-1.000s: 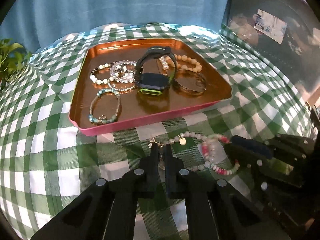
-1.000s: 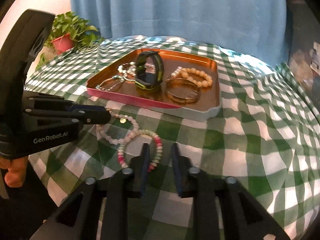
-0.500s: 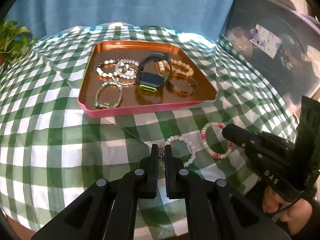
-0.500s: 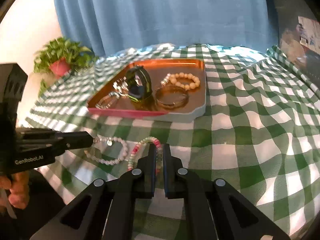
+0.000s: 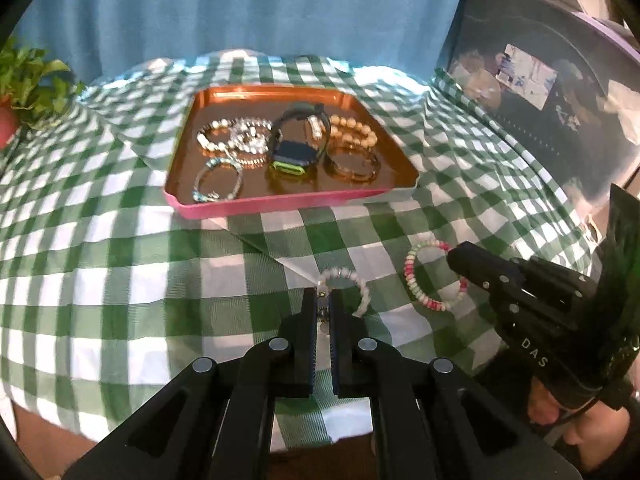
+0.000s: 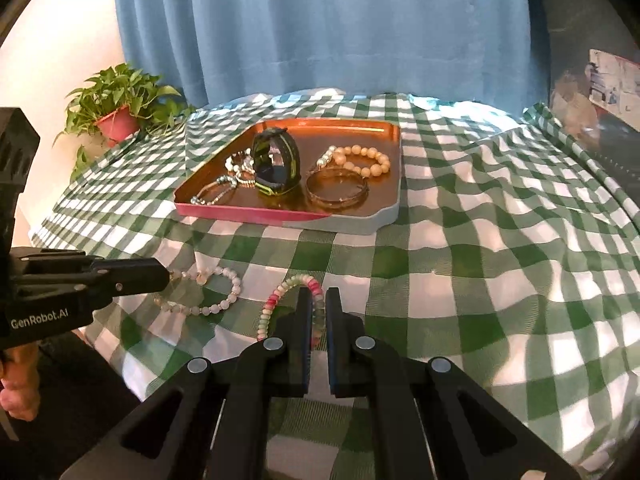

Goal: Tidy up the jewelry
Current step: 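Carry both bracelets over the copper tray with both tools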

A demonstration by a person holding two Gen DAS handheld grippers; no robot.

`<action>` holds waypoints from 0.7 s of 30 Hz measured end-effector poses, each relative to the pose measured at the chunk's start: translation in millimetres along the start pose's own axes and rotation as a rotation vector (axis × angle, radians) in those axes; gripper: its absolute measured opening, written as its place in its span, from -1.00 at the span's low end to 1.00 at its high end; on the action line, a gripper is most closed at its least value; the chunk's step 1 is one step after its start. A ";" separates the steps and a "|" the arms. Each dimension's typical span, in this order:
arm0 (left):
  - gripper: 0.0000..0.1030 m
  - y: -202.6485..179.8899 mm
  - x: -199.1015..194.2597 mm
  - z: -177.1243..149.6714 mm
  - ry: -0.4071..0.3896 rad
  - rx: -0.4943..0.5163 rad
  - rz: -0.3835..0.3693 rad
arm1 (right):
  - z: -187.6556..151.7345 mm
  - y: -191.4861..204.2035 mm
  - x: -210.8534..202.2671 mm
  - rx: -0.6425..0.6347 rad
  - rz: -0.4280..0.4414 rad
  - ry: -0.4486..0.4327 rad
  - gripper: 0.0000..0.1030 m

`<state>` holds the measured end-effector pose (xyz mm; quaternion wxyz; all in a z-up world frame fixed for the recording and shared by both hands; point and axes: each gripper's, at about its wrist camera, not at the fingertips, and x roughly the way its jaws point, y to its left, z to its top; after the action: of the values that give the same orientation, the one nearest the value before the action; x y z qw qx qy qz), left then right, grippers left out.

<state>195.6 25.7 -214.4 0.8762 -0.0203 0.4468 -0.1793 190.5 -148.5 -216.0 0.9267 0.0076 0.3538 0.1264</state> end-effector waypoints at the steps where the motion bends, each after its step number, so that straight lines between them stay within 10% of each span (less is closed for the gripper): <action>1: -0.90 -1.4 -7.2 -0.5 -0.005 -0.001 -0.007 | 0.1 1.9 -4.9 -0.005 -0.008 -0.007 -0.89; 21: -0.90 -38.4 -160.0 42.4 -0.299 0.069 0.041 | 40.4 15.9 -106.5 0.046 -0.067 -0.121 -0.90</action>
<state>131.9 37.7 -57.2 0.9367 -0.0077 0.3050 -0.1718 137.0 -155.6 -114.4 0.9497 0.0248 0.3000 0.0864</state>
